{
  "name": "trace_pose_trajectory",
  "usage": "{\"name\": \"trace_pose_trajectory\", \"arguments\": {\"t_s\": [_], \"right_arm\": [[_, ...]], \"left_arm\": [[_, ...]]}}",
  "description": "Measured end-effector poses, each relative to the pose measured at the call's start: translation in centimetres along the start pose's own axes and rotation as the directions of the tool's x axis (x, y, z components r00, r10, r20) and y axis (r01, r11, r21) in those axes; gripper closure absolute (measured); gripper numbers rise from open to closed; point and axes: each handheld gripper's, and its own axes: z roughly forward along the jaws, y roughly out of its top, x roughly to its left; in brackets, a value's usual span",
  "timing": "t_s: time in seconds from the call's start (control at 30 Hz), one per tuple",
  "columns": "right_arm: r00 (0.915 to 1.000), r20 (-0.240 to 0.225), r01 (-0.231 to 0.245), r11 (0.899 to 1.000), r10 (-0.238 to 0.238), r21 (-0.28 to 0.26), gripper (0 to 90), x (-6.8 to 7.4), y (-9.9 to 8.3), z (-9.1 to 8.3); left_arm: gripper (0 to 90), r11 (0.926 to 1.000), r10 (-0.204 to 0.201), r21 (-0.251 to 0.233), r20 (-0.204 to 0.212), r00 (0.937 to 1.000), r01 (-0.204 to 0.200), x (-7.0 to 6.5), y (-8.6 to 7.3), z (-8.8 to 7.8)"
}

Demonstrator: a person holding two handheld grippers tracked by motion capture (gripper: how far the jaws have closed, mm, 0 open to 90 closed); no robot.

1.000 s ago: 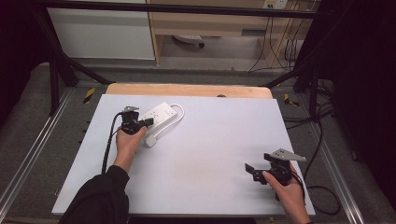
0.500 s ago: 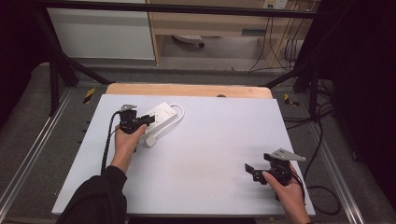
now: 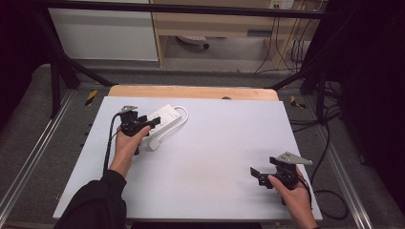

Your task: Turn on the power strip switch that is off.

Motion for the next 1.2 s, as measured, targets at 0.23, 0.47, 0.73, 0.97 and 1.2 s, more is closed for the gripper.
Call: {"name": "trace_pose_trajectory", "arguments": {"t_s": [0.23,0.47,0.73,0.97,1.2], "right_arm": [[1.0,-0.002,0.002,1.0,-0.002,0.002,4.2,0.0,0.0,0.0],[1.0,-0.003,0.002,1.0,-0.002,0.002,4.1,0.0,0.0,0.0],[1.0,0.003,-0.006,1.0,0.006,0.0,3.8,-0.1,-0.1,0.0],[1.0,-0.003,-0.004,1.0,0.004,0.002,3.6,0.0,0.0,0.1],[1.0,-0.008,-0.003,1.0,0.003,-0.004,2.7,0.0,0.1,0.1]], "left_arm": [[11.4,0.9996,-0.014,-0.023,0.009,0.9999,0.014,0.2,0.3,-0.4],[6.5,0.999,0.001,-0.045,0.001,1.0,-0.001,0.1,0.5,-0.7],[7.1,0.999,-0.017,-0.041,0.013,0.9998,0.018,0.0,0.6,-1.1],[7.8,0.9977,-0.02,-0.064,0.008,0.9998,0.02,-0.2,1.1,-1.8],[8.6,0.9976,-0.006,-0.069,-0.001,1.0,0.006,-0.5,1.4,-2.8]]}}
